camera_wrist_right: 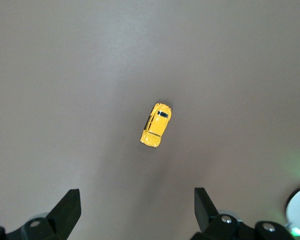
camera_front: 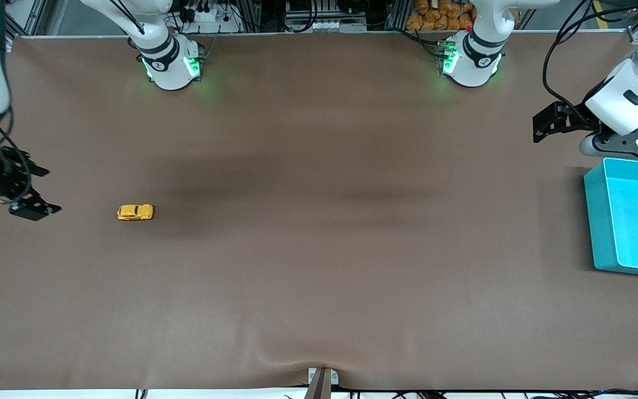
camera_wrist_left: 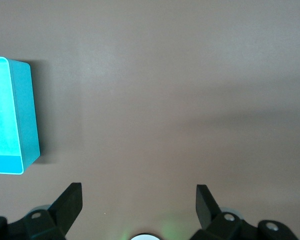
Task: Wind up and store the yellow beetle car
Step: 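Reach the right gripper down over the yellow beetle car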
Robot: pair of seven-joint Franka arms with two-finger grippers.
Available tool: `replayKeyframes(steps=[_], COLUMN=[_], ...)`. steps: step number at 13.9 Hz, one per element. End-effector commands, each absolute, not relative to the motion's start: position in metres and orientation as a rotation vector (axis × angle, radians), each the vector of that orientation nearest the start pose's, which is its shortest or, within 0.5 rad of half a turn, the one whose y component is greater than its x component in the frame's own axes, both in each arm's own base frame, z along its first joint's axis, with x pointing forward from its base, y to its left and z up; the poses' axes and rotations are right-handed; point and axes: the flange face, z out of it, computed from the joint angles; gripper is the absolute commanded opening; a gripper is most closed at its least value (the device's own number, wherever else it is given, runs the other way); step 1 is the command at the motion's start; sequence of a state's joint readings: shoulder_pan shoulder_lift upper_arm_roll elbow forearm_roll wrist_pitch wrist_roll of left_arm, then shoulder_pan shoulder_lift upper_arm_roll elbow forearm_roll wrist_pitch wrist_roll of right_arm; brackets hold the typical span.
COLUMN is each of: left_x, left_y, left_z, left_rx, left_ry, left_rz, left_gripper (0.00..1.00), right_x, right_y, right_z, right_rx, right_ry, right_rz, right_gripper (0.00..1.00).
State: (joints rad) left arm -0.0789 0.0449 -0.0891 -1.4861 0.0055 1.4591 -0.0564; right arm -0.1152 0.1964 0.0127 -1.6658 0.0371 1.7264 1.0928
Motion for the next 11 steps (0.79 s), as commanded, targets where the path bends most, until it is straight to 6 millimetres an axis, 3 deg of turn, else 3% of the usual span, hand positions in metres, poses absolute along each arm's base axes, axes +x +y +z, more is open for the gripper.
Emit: replayKeyframes(steps=[1, 6, 11], left_x=[0.55, 0.551, 0.551], left_y=[-0.095, -0.097, -0.096], left_z=[0.629, 0.627, 0.626], left_rx=[-3.137, -3.136, -3.137], left_ry=[0.172, 0.174, 0.172], left_rz=[0.126, 0.134, 0.136], left_gripper=[1.0, 1.0, 1.0], right_x=[0.594, 0.588, 0.565], right_y=[-0.057, -0.064, -0.062], right_z=[0.436, 0.388, 0.339], right_rx=[-2.524, -2.261, -2.203], right_ry=[1.994, 2.267, 2.343], right_rz=[0.212, 0.122, 0.143], right_gripper=[1.0, 1.0, 1.0])
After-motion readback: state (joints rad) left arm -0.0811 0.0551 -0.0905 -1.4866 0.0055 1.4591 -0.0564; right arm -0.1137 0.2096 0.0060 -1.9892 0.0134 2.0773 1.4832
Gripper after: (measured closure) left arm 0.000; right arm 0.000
